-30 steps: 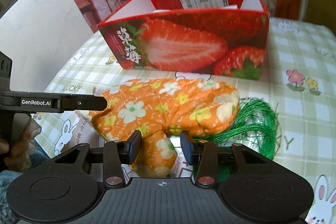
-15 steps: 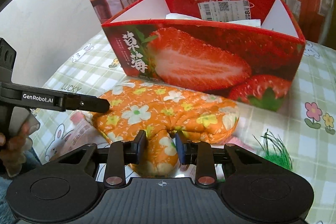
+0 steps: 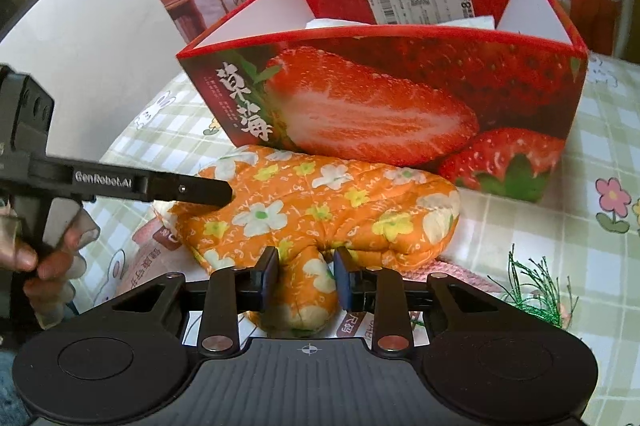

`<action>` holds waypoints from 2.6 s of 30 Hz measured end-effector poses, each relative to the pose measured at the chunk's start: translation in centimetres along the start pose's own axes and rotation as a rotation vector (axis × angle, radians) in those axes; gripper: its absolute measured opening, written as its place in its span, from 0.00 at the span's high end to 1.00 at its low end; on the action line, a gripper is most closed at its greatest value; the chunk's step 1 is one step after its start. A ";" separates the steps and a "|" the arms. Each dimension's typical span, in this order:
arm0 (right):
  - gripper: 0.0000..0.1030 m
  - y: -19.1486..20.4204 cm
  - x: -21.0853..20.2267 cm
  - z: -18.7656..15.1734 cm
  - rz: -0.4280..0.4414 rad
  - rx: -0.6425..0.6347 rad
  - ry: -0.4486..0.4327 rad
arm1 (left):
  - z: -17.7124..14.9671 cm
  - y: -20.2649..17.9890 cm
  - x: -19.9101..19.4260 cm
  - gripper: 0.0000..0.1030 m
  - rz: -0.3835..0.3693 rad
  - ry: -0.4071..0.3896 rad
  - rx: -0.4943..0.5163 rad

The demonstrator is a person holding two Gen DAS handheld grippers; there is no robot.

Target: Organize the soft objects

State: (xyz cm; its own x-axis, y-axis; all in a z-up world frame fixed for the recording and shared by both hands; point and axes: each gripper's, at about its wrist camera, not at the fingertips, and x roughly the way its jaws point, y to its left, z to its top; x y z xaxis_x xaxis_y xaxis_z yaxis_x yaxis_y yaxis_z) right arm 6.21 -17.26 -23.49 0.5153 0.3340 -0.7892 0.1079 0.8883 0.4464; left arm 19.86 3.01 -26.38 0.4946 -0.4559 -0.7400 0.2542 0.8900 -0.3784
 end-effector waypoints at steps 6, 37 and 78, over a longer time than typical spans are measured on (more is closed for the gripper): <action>0.79 0.4 -0.3 0.4 0.003 -0.004 -0.026 | 0.3 -0.9 -1.9 0.88 0.004 -0.073 0.037; 0.83 4.2 -10.3 4.5 -0.043 -0.231 -0.355 | 3.5 -6.9 -11.6 0.88 -0.038 -0.401 0.190; 0.85 -1.0 2.9 17.2 -0.270 -0.382 -0.244 | 16.6 -5.0 1.6 0.90 0.152 -0.257 0.238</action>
State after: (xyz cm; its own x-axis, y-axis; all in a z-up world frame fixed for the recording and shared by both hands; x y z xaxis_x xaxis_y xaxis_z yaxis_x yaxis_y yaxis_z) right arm 22.19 -22.61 -18.99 0.6998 0.0346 -0.7135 -0.0296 0.9994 0.0195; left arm 33.13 -2.18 -16.45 0.7261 -0.3310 -0.6026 0.3332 0.9361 -0.1127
